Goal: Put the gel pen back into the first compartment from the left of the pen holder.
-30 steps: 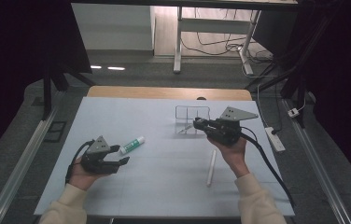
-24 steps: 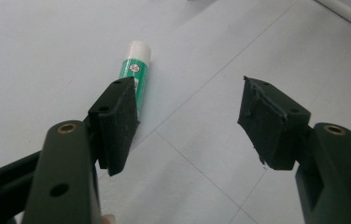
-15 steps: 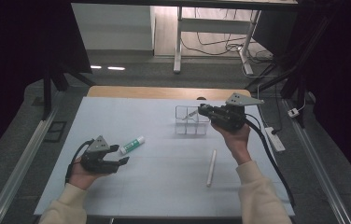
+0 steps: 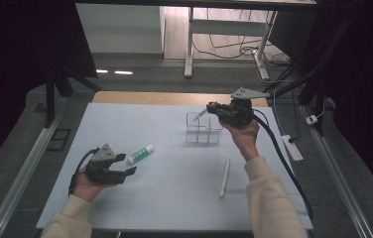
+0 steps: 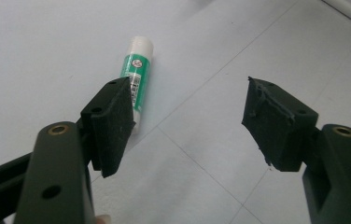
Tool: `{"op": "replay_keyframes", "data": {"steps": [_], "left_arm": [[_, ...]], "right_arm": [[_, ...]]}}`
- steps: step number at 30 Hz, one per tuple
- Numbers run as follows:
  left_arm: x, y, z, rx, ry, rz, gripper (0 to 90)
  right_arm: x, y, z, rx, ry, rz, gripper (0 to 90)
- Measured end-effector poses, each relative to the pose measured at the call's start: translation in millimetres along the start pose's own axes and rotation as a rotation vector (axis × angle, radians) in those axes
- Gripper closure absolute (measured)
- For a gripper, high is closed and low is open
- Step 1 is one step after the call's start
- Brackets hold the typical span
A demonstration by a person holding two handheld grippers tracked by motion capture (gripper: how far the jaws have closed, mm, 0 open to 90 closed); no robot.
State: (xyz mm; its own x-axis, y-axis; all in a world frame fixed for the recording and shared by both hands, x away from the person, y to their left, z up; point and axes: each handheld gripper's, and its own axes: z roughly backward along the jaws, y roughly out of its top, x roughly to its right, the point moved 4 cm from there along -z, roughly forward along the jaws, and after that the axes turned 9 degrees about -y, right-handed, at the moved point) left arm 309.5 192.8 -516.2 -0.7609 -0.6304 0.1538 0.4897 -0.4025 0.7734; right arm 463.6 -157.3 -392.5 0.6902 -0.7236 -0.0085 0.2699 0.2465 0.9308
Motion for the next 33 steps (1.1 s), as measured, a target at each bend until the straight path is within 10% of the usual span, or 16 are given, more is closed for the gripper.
{"op": "replay_keyframes", "data": {"steps": [23, 33], "left_arm": [[-1.0, -1.3, -0.9, -0.009, 0.002, -0.002, 33.1], [-0.9, -1.6, -0.1, -0.011, -0.003, -0.009, 34.8]], "right_arm": [[0.1, -16.1, -25.4, -0.092, 0.003, 0.012, 77.4], [-1.4, -24.1, -17.9, -0.081, -0.018, 0.015, 48.5]]}}
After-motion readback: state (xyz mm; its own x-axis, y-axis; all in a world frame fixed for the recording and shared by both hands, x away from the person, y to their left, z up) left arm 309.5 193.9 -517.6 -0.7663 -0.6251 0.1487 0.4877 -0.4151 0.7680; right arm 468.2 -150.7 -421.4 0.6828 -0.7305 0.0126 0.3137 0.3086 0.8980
